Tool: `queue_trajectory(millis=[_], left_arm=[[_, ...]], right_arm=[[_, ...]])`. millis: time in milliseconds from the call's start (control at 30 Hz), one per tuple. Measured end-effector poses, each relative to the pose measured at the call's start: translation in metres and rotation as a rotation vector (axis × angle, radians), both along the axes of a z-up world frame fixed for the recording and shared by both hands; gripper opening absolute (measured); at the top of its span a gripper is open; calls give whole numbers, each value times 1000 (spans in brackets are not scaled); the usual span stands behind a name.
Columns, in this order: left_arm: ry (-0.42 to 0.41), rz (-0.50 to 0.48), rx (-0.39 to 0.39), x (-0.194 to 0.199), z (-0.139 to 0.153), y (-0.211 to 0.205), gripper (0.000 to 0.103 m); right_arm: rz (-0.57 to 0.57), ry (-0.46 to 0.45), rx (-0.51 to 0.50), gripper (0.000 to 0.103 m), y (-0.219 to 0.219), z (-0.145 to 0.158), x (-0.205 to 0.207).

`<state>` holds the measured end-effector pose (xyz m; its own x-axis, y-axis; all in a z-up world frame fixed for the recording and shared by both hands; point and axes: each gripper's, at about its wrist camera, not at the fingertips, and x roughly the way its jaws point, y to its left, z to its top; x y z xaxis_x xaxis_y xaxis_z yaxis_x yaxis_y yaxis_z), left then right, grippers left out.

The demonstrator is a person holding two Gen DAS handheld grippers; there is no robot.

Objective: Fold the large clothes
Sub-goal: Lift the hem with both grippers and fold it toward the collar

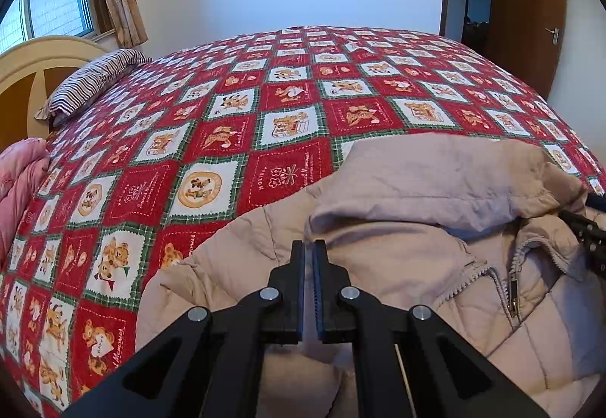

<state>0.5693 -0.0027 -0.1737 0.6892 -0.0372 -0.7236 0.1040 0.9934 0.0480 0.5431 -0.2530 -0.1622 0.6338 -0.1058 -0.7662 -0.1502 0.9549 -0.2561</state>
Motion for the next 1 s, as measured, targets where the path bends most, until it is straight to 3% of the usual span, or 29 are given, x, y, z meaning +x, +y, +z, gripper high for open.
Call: queue_trajectory(millis=[67, 267, 400, 500, 533, 600, 667, 800, 933, 1000], left_arm=[[0, 9, -2, 2, 0, 3, 3], [13, 20, -18, 5, -4, 8, 3], [18, 15, -21, 6, -5, 8, 3], [-29, 7, -13, 3, 7, 5, 3], [-35, 8, -12, 5, 12, 2, 4], [8, -4, -30, 15, 18, -2, 4], [51, -4, -46, 26, 16, -7, 4], [154, -7, 20, 47, -12, -22, 4], [142, 1, 53, 51, -20, -30, 4], [128, 7, 14, 50, -16, -25, 4]], right_arm=[[9, -33, -10, 58, 4, 6, -1], [50, -50, -40, 61, 21, 16, 14], [94, -33, -145, 61, 37, 5, 23], [134, -12, -169, 61, 39, 1, 23], [148, -13, -169, 63, 39, 2, 22], [170, -14, -185, 81, 39, 0, 22], [181, -19, -204, 82, 40, -3, 22], [189, -3, -197, 74, 42, -10, 25], [215, -11, -229, 63, 49, -17, 28], [215, -9, -227, 48, 49, -17, 31]])
